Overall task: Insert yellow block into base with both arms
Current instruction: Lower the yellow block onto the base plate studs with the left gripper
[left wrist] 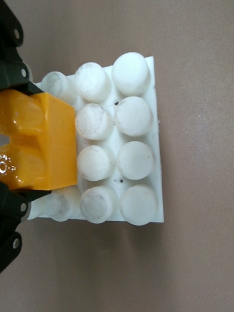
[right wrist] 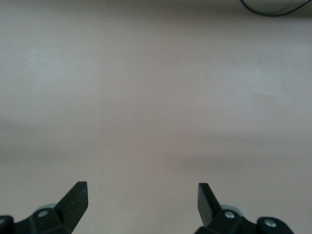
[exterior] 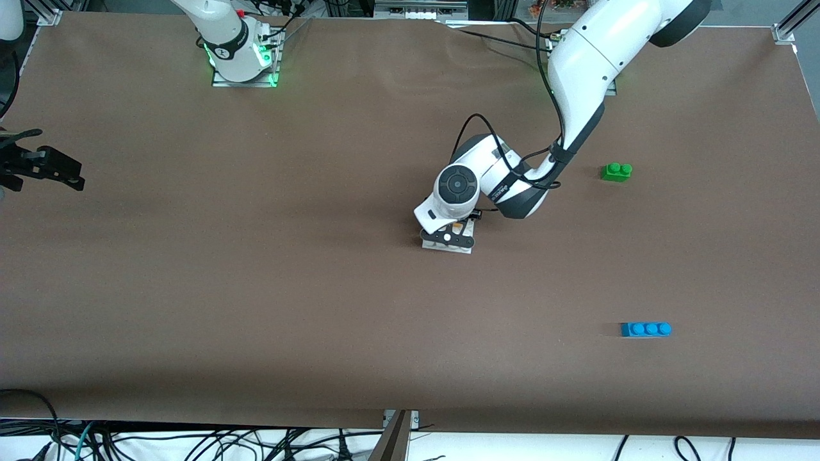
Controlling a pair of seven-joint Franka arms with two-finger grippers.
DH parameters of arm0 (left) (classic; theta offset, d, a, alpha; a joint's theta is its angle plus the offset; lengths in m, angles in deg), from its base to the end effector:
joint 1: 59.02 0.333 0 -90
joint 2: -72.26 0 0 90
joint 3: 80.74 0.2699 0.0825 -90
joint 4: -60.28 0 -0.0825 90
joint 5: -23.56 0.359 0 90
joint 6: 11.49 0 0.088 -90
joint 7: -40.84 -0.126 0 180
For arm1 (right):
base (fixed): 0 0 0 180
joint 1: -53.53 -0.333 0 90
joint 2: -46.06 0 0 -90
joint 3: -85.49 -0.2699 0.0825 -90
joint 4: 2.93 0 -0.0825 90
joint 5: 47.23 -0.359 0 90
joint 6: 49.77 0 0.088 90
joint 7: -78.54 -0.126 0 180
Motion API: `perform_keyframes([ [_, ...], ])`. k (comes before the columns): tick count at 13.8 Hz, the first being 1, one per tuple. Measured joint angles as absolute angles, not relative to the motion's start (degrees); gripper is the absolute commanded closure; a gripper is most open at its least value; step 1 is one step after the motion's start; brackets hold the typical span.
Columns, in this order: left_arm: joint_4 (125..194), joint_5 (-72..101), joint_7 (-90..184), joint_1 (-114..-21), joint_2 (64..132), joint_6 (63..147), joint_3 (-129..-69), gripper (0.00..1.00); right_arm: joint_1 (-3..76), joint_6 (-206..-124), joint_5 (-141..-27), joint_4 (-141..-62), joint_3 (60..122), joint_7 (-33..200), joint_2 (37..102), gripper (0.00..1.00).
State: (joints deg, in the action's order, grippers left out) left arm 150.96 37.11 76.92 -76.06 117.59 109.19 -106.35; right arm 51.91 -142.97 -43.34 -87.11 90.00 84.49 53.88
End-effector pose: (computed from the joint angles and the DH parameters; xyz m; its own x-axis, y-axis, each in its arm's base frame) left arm 0.4808 -0.3963 0.1556 0.9611 -0.1628 -0.2231 -0.1658 -0.9861 0.0056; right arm 0.5697 -0.0344 0.5355 0.9982 0.0578 0.0129 0.0566 -0.9952 0.0802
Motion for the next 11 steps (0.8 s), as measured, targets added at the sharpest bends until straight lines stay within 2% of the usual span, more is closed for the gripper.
perform_keyframes([
  [1, 150.96, 37.11, 76.92, -76.06, 117.59, 109.19, -106.35, 0.78, 51.9, -142.96, -43.34, -87.11, 90.0, 84.49, 53.88, 0.0],
  [2, 150.96, 37.11, 76.92, -76.06, 117.59, 109.19, -106.35, 0.73, 51.91, -142.96, -43.34, -87.11, 90.0, 84.49, 53.88, 0.0],
  [3, 150.96, 37.11, 76.92, -76.06, 117.59, 109.2, -106.35, 0.51, 51.9, -142.96, -43.34, -87.11, 90.0, 84.49, 53.88, 0.0],
  [4, 150.96, 37.11, 76.94, -76.06, 117.59, 109.2, -106.35, 0.08, 51.9, -142.96, -43.34, -87.11, 90.0, 84.49, 53.88, 0.0],
  [5, 150.96, 37.11, 76.97, -76.06, 117.59, 109.2, -106.35, 0.0, 51.91, -142.96, -43.34, -87.11, 90.0, 84.49, 53.88, 0.0],
  [11, 151.14, 37.11, 77.46, -75.99, 117.99, 109.24, -106.16, 0.0, 51.91, -142.94, -43.34, -87.11, 90.01, 84.49, 53.88, 0.0],
])
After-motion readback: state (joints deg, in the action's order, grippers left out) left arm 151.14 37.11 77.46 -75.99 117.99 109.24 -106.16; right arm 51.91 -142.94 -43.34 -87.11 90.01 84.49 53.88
